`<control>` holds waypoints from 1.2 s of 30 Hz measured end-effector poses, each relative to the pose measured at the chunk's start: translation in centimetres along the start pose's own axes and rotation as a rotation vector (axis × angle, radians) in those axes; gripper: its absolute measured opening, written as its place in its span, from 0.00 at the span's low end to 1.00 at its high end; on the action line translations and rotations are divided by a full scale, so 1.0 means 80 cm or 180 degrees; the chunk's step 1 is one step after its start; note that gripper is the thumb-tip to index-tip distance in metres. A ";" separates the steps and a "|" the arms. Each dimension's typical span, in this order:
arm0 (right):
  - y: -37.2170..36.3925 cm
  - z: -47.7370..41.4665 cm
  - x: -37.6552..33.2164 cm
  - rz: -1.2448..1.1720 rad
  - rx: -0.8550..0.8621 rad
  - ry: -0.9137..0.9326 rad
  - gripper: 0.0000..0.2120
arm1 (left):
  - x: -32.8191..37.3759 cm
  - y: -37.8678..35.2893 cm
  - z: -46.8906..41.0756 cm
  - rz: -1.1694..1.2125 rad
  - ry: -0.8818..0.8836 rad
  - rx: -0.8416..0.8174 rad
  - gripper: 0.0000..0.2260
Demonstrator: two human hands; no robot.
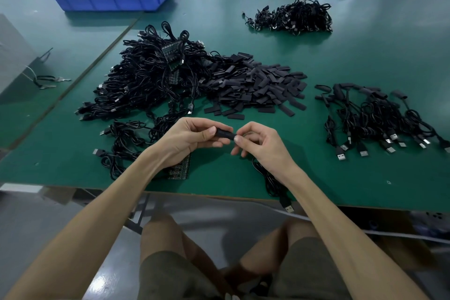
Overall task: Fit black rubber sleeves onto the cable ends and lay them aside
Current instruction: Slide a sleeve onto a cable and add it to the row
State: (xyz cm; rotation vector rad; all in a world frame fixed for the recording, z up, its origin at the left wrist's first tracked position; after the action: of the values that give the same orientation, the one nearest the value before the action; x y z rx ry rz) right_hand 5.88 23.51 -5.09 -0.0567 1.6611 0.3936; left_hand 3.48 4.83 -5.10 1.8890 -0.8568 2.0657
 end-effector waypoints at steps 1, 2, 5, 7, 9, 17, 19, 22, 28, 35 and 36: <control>0.000 0.000 0.000 -0.0001 -0.0004 0.0002 0.03 | 0.000 0.000 0.000 0.0003 0.0001 -0.0006 0.14; 0.000 0.000 0.000 -0.0003 -0.0006 -0.0001 0.03 | 0.001 0.000 0.000 0.0006 0.0001 -0.0008 0.14; 0.000 0.000 -0.001 -0.0018 -0.0003 -0.0016 0.04 | 0.001 0.000 0.000 0.0002 0.0005 -0.0003 0.13; 0.000 0.000 -0.001 -0.0031 0.0005 -0.0016 0.04 | 0.001 0.000 0.001 -0.0007 0.0001 0.0003 0.13; -0.001 0.001 -0.002 -0.0032 0.0007 -0.0006 0.04 | 0.002 0.000 0.001 -0.0011 0.0000 0.0004 0.13; 0.000 0.002 -0.002 -0.0036 0.0012 -0.0029 0.05 | 0.001 -0.001 0.002 -0.0020 0.0007 0.0022 0.14; 0.000 0.002 -0.001 -0.0030 0.0006 -0.0025 0.04 | 0.001 -0.001 0.002 -0.0013 0.0005 0.0024 0.14; 0.000 0.002 -0.001 -0.0014 -0.0006 -0.0017 0.04 | 0.001 -0.001 0.003 -0.0002 0.0002 0.0059 0.13; -0.001 0.003 0.000 -0.0092 0.0017 -0.0001 0.03 | 0.000 -0.002 0.003 -0.0022 -0.0038 0.0108 0.13; -0.001 0.003 0.002 -0.0097 0.0128 -0.0069 0.04 | 0.002 -0.005 0.003 -0.0027 -0.0071 0.0147 0.16; -0.001 0.003 0.002 -0.0109 0.0144 -0.0078 0.04 | 0.002 -0.005 0.003 -0.0013 -0.0061 0.0156 0.16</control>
State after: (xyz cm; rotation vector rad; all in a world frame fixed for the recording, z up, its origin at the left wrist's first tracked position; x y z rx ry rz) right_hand 6.07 23.53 -5.29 -0.0463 1.6420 0.3295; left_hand 3.86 4.98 -4.88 1.9367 -0.8130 2.0881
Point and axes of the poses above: each hand's wrist, its own z-axis away from the middle knuckle, its own y-axis out of the back of the hand, x = y × z, the point moved 6 cm from there along -z, towards the middle knuckle, and after that the axes turned 4 degrees about z, right-handed, at the moved point
